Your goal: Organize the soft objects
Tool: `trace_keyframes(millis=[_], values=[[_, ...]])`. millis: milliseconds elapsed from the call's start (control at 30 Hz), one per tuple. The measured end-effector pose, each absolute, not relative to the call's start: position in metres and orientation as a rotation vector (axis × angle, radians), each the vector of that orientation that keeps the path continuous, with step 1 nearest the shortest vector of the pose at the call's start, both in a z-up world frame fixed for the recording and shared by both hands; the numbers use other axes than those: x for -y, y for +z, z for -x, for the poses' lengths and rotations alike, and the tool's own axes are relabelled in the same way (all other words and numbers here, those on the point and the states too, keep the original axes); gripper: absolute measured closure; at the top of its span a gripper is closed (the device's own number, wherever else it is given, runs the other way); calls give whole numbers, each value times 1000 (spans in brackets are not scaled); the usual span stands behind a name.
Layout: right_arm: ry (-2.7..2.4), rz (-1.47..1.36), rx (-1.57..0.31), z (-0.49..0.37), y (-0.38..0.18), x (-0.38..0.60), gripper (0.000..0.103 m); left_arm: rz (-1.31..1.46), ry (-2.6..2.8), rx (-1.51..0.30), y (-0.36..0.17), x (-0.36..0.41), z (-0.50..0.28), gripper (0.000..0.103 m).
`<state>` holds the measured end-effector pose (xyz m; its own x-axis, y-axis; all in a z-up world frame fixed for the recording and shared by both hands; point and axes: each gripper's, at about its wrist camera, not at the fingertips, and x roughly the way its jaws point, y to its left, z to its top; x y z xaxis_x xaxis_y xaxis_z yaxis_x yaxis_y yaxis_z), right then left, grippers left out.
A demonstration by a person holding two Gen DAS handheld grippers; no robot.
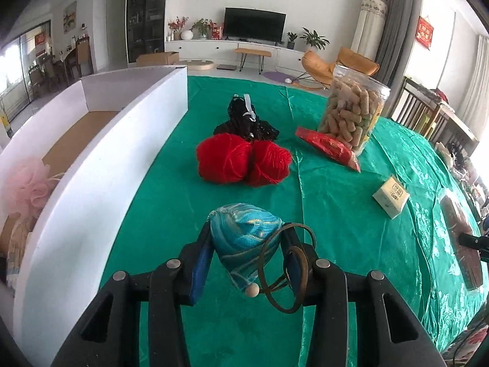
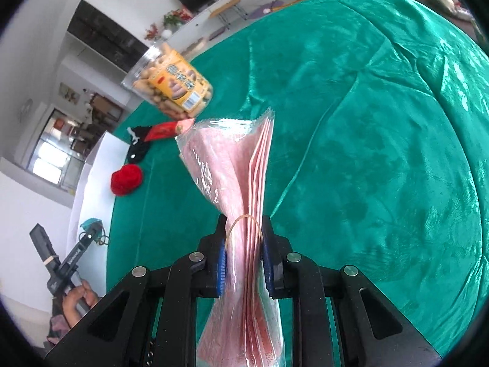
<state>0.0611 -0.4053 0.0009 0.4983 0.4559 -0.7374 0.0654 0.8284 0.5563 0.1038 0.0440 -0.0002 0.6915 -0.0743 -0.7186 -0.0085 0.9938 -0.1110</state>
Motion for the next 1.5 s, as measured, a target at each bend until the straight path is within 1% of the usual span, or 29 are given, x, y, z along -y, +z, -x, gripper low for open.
trace_keyframes(millis=[233, 400, 533, 700, 767, 800, 833, 867, 900, 933, 1000, 1067, 1200, 1367, 1500], values=[[263, -530, -1026, -61, 9, 395, 82, 120, -30, -791, 11, -52, -95, 60], [380, -438, -1025, -73, 29, 340, 82, 222, -25, -742, 44, -91, -84, 60], [563, -391, -999, -103, 63, 248, 82, 291, 53, -698, 74, -157, -76, 59], [806, -341, -957, -135, 110, 97, 82, 327, 230, -685, 89, -253, -60, 59], [890, -303, -944, -142, 124, 29, 82, 345, 313, -699, 87, -289, -53, 57], [922, -290, -941, -144, 128, -1, 80, 349, 377, -713, 83, -310, -49, 49], [954, -287, -940, -147, 130, -29, 71, 355, 410, -725, 79, -321, -47, 30], [971, -280, -943, -149, 130, -56, 50, 365, 455, -739, 75, -335, -44, 19], [988, -270, -955, -151, 129, -79, 35, 372, 504, -745, 70, -348, -40, 7], [995, -257, -970, -153, 126, -99, 26, 379, 538, -744, 66, -359, -34, 7], [999, -225, -989, -153, 121, -125, 26, 405, 558, -743, 60, -370, -24, 7], [988, -204, -970, -146, 120, -124, 27, 420, 572, -728, 55, -374, -13, 7], [906, -123, -907, -144, 103, -80, 27, 435, 548, -704, 51, -354, -2, 7], [640, 83, -826, -141, 45, 27, 27, 413, 377, -641, 65, -288, -4, 7], [440, 140, -826, -128, -1, 128, 27, 368, 159, -649, 69, -205, -20, 5]])
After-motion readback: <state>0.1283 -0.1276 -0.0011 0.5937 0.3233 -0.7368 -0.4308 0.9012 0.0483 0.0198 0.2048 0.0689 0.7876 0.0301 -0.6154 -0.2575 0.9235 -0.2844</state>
